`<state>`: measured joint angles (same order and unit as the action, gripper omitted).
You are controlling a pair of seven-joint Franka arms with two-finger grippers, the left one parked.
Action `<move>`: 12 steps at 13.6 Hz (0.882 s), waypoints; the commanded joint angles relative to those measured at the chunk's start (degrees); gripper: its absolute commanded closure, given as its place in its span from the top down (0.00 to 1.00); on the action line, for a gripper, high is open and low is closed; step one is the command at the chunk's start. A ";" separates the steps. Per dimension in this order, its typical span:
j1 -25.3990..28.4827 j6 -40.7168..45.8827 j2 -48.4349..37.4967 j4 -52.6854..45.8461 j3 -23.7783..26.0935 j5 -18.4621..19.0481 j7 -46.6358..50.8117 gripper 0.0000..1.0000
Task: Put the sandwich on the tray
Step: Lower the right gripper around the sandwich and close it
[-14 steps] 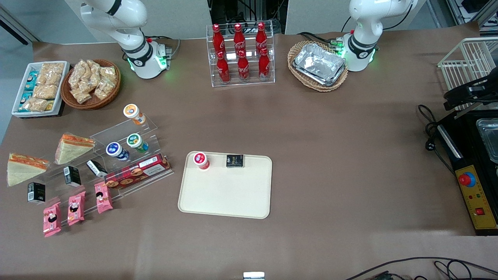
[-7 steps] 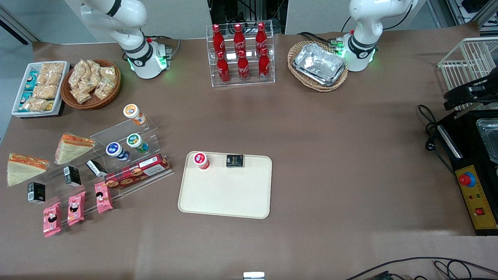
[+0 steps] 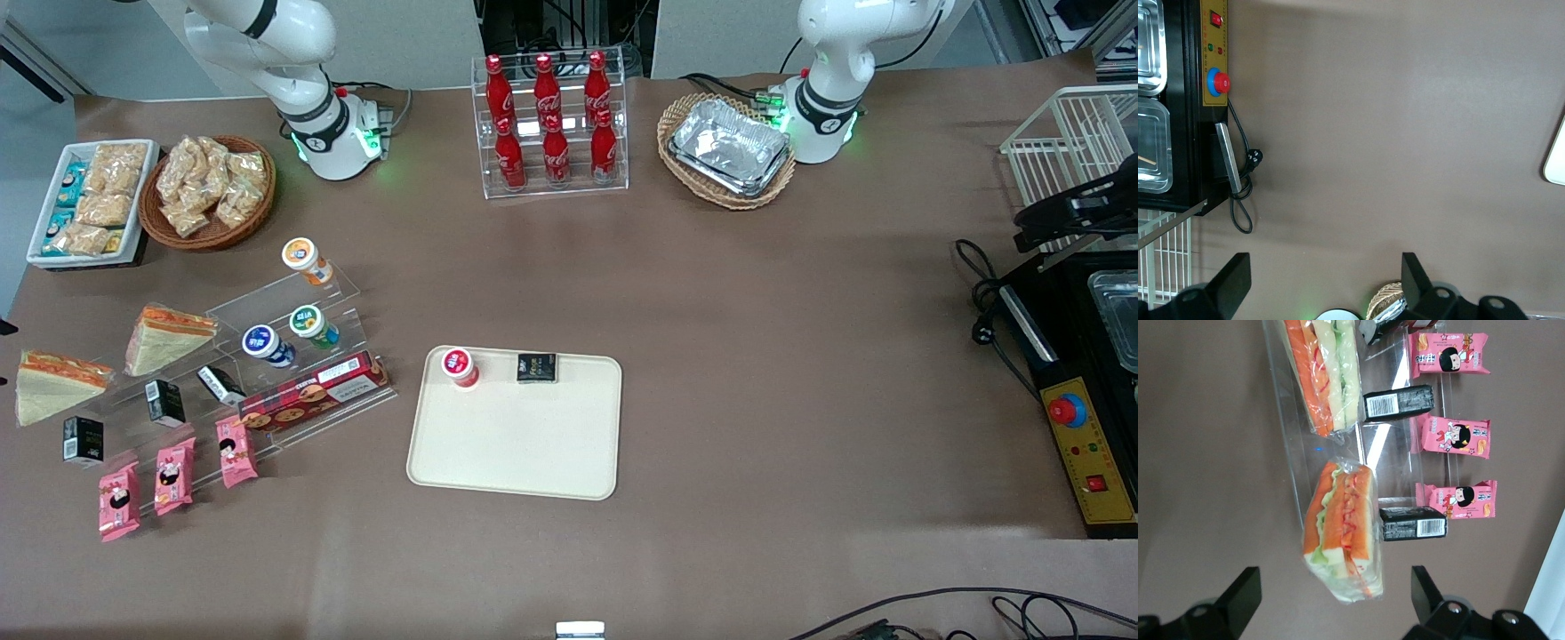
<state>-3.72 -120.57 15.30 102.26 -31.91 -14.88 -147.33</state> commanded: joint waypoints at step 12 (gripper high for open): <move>-0.41 -5.38 5.88 1.63 -0.17 -7.44 -5.34 0.96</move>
<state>-3.77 -124.36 20.27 103.81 -31.93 -20.42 -151.01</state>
